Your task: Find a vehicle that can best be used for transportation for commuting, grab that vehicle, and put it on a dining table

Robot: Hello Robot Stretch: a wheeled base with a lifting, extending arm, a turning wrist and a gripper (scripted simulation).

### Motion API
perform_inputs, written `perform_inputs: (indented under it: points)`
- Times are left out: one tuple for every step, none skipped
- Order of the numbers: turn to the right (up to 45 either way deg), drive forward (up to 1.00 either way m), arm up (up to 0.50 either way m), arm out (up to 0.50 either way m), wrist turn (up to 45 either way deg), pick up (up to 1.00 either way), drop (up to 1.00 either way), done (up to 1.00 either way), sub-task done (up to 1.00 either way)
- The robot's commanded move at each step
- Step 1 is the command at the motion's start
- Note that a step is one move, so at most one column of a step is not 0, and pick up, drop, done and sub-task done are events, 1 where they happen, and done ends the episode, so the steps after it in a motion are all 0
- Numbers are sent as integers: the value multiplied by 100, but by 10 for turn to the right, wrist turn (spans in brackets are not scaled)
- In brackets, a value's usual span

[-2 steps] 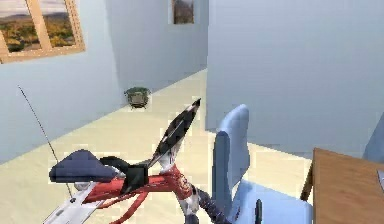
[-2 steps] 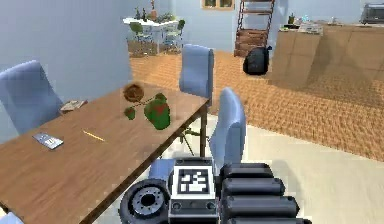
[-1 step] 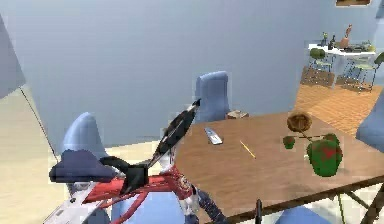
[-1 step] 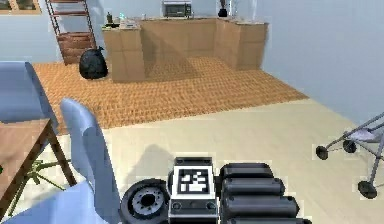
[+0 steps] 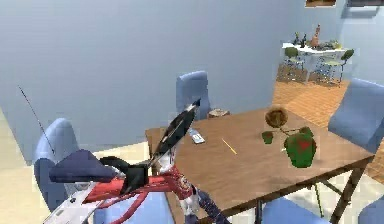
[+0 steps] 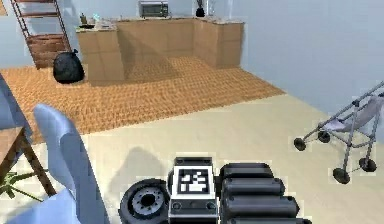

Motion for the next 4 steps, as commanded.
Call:
perform_inputs:
  points:
    - [-450,0,0,0,0,0,0,0,0]
    - [-390,0,0,0,0,0,0,0,0]
    - [450,0,0,0,0,0,0,0,0]
    - [270,0,0,0,0,0,0,0,0]
